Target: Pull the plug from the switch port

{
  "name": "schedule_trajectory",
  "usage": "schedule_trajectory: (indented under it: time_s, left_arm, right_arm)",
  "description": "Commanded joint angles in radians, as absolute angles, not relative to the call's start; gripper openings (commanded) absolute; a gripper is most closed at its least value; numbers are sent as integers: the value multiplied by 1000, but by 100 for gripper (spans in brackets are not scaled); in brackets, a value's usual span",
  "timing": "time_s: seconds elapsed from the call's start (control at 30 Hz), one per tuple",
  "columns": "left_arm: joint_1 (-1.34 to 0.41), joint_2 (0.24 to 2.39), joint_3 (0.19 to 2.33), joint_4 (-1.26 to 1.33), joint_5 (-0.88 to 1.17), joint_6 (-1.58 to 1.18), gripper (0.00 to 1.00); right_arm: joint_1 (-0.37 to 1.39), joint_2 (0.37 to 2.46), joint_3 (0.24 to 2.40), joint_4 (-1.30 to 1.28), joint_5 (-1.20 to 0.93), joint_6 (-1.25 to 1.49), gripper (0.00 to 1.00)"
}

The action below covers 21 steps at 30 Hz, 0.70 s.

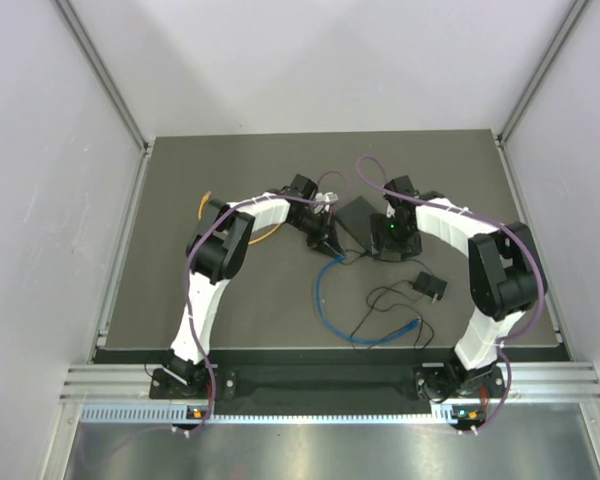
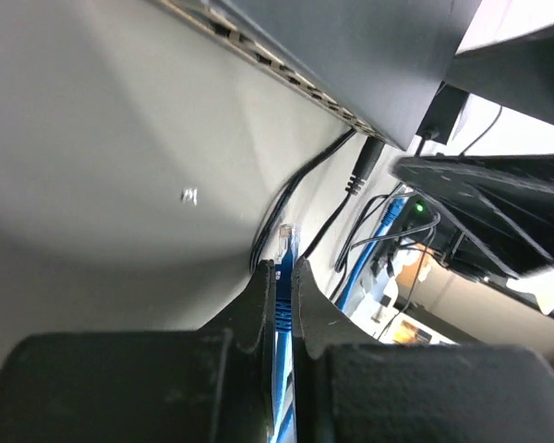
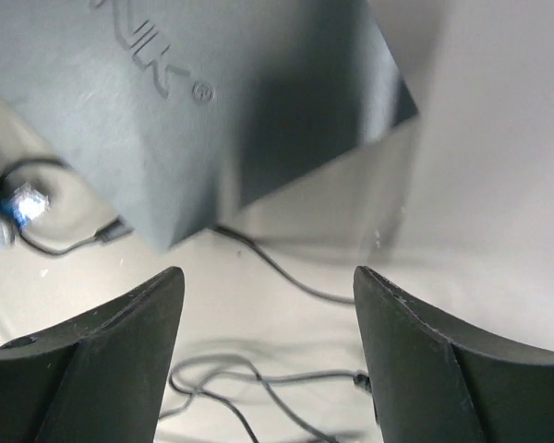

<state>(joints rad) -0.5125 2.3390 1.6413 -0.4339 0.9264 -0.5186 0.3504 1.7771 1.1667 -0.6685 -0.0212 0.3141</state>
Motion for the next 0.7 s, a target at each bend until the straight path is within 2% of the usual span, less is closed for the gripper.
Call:
schedule_trajectory:
  time_s: [0.0,0.33,0.57,0.67]
  left_arm:
    - [-505,2238,1684,-483,854,-486,0]
    - [-509,2089,1747,-488,920,-558,0]
    - [-489,1991,1773,-627,799,-509,0]
    - [-471,1957,1862,-742,701,-465,0]
  right_arm:
    - [341,1684,1170,-652,-34,298,74]
    - [342,1635,1236,-689,-66,256,75]
    - [342,1623,1230,-690,-58,241,76]
    - [341,1615,1226,-686,-57,241,76]
